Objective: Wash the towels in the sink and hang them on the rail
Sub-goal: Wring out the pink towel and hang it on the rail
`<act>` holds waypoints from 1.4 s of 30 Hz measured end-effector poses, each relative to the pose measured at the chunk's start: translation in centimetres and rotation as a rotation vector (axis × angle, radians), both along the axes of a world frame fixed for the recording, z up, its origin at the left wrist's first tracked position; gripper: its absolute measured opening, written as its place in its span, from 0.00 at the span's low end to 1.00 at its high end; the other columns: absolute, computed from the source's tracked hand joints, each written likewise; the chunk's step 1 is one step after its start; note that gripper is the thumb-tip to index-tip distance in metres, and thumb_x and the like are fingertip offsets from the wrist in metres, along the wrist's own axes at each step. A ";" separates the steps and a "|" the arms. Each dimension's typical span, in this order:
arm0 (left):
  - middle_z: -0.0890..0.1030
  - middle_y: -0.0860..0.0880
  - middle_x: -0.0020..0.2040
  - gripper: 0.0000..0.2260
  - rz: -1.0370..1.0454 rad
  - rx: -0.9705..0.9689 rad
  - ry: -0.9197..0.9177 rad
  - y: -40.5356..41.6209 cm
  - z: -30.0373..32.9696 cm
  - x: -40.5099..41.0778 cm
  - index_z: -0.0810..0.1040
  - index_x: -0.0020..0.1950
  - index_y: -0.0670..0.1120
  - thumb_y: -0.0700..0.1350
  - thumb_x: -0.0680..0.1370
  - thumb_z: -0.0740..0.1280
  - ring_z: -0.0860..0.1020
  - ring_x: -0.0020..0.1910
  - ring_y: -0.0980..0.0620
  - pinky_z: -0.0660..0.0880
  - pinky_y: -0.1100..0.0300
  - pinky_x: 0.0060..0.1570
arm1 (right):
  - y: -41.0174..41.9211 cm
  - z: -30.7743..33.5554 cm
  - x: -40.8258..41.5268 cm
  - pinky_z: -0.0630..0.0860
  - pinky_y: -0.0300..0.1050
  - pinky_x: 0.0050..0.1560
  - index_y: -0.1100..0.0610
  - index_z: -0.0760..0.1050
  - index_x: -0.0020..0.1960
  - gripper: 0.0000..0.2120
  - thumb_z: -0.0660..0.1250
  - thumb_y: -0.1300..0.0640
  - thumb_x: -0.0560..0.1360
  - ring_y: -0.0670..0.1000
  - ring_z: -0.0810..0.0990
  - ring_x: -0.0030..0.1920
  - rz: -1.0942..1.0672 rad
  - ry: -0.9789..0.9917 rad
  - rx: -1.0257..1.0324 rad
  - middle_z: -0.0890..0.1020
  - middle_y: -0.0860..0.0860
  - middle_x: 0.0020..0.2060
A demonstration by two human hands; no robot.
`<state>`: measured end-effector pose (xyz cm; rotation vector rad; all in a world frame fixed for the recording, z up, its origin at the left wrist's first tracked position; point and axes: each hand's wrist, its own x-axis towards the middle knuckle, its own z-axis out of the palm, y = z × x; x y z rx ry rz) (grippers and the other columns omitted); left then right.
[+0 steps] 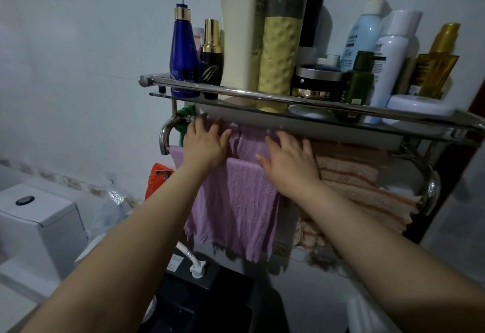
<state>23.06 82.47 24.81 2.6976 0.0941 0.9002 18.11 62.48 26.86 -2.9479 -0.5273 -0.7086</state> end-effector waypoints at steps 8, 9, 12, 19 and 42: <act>0.55 0.44 0.78 0.32 0.013 0.042 0.085 3.2 1.5 1.1 0.56 0.78 0.44 0.63 0.81 0.46 0.52 0.78 0.46 0.47 0.46 0.75 | -0.3 0.0 -0.1 0.42 0.60 0.73 0.52 0.53 0.76 0.34 0.45 0.33 0.77 0.53 0.56 0.75 -0.077 0.086 -0.016 0.58 0.51 0.76; 0.55 0.43 0.79 0.32 0.002 0.054 0.094 3.3 1.6 1.0 0.55 0.78 0.45 0.63 0.80 0.46 0.51 0.78 0.45 0.47 0.46 0.75 | -0.5 0.2 -0.1 0.43 0.61 0.73 0.52 0.54 0.76 0.34 0.45 0.33 0.77 0.53 0.56 0.75 -0.085 0.087 -0.011 0.58 0.51 0.76; 0.51 0.43 0.79 0.30 -0.036 0.067 0.122 3.2 1.3 0.7 0.53 0.78 0.47 0.62 0.81 0.47 0.49 0.78 0.43 0.47 0.46 0.75 | -1.8 0.5 0.2 0.46 0.61 0.73 0.52 0.56 0.75 0.32 0.46 0.34 0.78 0.53 0.57 0.75 -0.121 0.097 0.008 0.58 0.50 0.76; 0.64 0.39 0.74 0.26 -0.050 0.101 0.006 -0.7 1.2 -1.4 0.61 0.76 0.45 0.58 0.82 0.50 0.62 0.73 0.40 0.54 0.47 0.73 | -4.5 0.0 -0.9 0.50 0.58 0.74 0.48 0.56 0.75 0.27 0.49 0.39 0.79 0.56 0.57 0.74 -0.057 0.044 0.063 0.58 0.51 0.75; 0.54 0.45 0.78 0.26 -0.289 0.155 0.142 -17.5 1.2 -4.7 0.58 0.77 0.50 0.60 0.82 0.48 0.53 0.76 0.42 0.49 0.41 0.74 | -16.2 0.7 -2.5 0.44 0.58 0.75 0.45 0.48 0.76 0.29 0.42 0.35 0.78 0.64 0.52 0.75 -0.341 0.206 -0.022 0.49 0.53 0.78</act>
